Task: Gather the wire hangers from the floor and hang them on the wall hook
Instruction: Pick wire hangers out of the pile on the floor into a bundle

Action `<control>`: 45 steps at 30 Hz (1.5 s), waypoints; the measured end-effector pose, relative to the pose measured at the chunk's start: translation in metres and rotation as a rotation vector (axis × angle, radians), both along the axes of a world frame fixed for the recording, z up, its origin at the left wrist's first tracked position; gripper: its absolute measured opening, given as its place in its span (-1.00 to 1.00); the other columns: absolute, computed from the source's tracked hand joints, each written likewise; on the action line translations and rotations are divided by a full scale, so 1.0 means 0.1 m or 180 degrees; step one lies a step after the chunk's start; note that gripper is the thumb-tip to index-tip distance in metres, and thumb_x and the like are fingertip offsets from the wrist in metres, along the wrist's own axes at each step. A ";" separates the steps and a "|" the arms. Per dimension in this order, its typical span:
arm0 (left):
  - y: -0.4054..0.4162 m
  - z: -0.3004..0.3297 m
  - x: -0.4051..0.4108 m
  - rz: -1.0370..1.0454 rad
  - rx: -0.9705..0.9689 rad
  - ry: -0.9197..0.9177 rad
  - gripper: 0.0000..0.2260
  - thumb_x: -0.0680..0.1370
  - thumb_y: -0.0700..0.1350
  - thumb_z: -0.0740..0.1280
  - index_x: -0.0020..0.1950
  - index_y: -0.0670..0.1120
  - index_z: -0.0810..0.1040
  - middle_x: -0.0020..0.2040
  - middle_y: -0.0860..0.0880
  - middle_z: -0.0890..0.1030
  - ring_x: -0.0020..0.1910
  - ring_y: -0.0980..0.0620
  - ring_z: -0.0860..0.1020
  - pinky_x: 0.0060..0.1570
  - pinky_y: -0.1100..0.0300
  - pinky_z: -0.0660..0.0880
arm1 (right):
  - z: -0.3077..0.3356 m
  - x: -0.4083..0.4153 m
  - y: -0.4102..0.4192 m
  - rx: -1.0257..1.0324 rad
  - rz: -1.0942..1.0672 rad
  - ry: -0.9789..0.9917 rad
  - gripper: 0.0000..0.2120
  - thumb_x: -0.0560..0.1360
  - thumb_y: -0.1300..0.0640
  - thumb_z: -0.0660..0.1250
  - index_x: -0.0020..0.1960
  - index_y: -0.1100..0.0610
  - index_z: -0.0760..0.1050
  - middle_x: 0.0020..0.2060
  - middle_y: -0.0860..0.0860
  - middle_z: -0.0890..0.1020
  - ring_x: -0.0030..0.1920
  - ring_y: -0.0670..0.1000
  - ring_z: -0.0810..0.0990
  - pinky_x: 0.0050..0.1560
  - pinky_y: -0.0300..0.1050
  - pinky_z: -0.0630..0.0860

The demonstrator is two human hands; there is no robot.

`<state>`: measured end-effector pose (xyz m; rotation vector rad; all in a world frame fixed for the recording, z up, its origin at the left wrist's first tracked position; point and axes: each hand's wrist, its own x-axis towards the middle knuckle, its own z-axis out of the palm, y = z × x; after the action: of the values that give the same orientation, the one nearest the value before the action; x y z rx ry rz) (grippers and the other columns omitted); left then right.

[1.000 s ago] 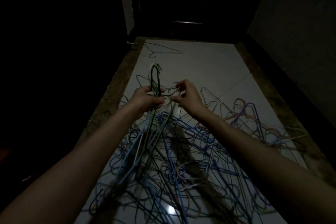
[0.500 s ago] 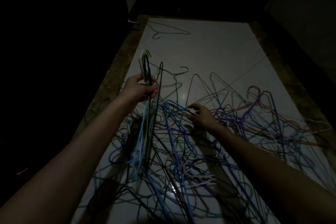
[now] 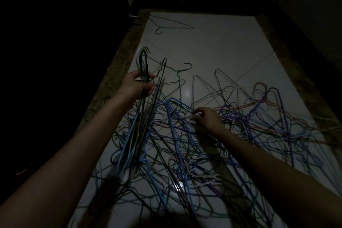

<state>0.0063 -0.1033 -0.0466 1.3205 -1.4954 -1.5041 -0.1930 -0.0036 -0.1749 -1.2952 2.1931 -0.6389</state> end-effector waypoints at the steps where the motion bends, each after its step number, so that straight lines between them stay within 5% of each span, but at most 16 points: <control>1: 0.00 0.02 0.00 0.0001 0.0001 0.0005 -0.84 0.52 -0.39 0.29 -0.08 -0.14 0.50 -0.26 -0.11 0.53 -0.37 0.11 0.54 -0.39 0.37 0.52 | 0.02 0.00 0.02 0.0059 0.0094 0.0100 -0.81 0.54 0.14 0.29 0.12 0.11 0.58 0.05 0.12 0.64 0.01 0.07 0.59 -0.13 -0.13 0.47; 8: 0.07 0.17 0.01 0.0067 -0.0102 0.0022 -0.81 0.52 -0.40 0.28 -0.14 -0.12 0.47 -0.28 -0.10 0.51 -0.34 0.07 0.52 -0.40 0.39 0.53 | 0.39 -0.02 0.05 -0.0400 -0.0039 0.0140 -0.95 0.49 0.12 0.36 -0.05 0.07 0.53 -0.37 -0.04 0.48 -0.37 -0.07 0.45 -0.37 -0.19 0.32; 16: 0.16 0.42 0.07 0.0069 -0.0021 0.0122 -0.79 0.52 -0.40 0.28 -0.18 -0.10 0.45 -0.28 -0.12 0.52 -0.46 0.13 0.55 -0.43 0.36 0.52 | 1.11 -0.16 0.08 -0.1332 -0.0771 0.0237 -0.84 0.53 0.14 0.30 0.05 0.11 0.61 0.02 0.05 0.58 -0.04 0.03 0.55 -0.01 -0.03 0.49; 21: 0.20 0.60 0.07 0.0134 -0.0082 0.0161 -0.79 0.53 -0.39 0.27 -0.17 -0.09 0.45 -0.26 -0.12 0.52 -0.34 0.06 0.52 -0.42 0.36 0.51 | 1.35 -0.25 0.23 -0.1427 -0.1084 0.0303 -0.81 0.54 0.18 0.27 0.10 0.15 0.59 0.06 0.05 0.62 0.04 0.04 0.56 -0.08 -0.18 0.36; 26: 0.26 0.70 0.04 0.0030 -0.0170 0.0164 -0.79 0.52 -0.39 0.28 -0.16 -0.08 0.46 -0.25 -0.12 0.52 -0.31 0.05 0.52 -0.43 0.36 0.52 | 1.60 -0.42 0.33 -0.1676 -0.0919 0.0061 -0.85 0.50 0.24 0.31 0.03 0.19 0.61 0.01 0.11 0.62 0.02 0.07 0.58 0.07 -0.02 0.52; 30: 0.29 0.78 0.00 -0.0042 -0.0310 0.0132 -0.77 0.52 -0.41 0.27 -0.18 -0.09 0.45 -0.27 -0.10 0.52 -0.31 0.05 0.52 -0.44 0.36 0.52 | 1.78 -0.41 0.42 -0.1573 -0.0258 0.0076 -0.86 0.45 0.38 0.33 -0.07 0.25 0.64 -0.07 0.15 0.64 -0.04 0.02 0.57 -0.04 -0.43 0.45; 34: 0.30 0.81 -0.01 -0.0119 -0.0481 0.0014 -0.75 0.50 -0.44 0.27 -0.19 -0.10 0.46 -0.27 -0.14 0.50 -0.33 0.01 0.51 -0.47 0.35 0.51 | 1.83 -0.42 0.43 -0.1584 0.0000 0.0339 -0.71 0.41 0.40 0.36 -0.19 0.01 0.61 -0.10 0.11 0.63 0.07 0.14 0.52 0.08 -0.14 0.51; 41: 0.48 0.79 -0.09 -0.0486 -0.0231 -0.0222 -0.81 0.48 -0.39 0.33 0.01 -0.13 0.54 -0.17 -0.10 0.56 -0.20 0.01 0.55 -0.36 0.27 0.53 | 1.98 -0.17 0.37 -0.1588 0.0536 0.0445 -0.76 0.43 0.33 0.36 -0.19 -0.02 0.60 -0.06 0.06 0.62 0.10 0.16 0.50 0.16 0.12 0.45; 43: 0.54 0.78 -0.13 -0.0657 -0.0140 -0.0176 -0.80 0.48 -0.36 0.35 0.06 -0.16 0.54 -0.13 -0.12 0.56 -0.20 0.01 0.56 -0.36 0.30 0.54 | 2.02 -0.05 0.30 -0.1598 0.0707 0.0512 -0.81 0.44 0.33 0.36 -0.15 0.06 0.64 -0.02 0.08 0.60 0.12 0.14 0.48 0.18 0.01 0.42; 45: 0.60 0.78 -0.17 -0.0779 0.0000 -0.0075 -0.82 0.48 -0.31 0.38 0.05 -0.15 0.54 -0.13 -0.12 0.58 -0.21 0.02 0.57 -0.28 0.28 0.56 | 2.06 0.09 0.25 -0.1610 0.0835 0.0648 -0.84 0.45 0.35 0.35 -0.11 0.15 0.66 0.02 0.11 0.57 0.14 0.10 0.45 0.09 -0.39 0.34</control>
<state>-0.0112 -0.0435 0.0314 1.1924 -1.7225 -1.6431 -0.1842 0.0216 0.0312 -1.9411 2.0299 -1.0355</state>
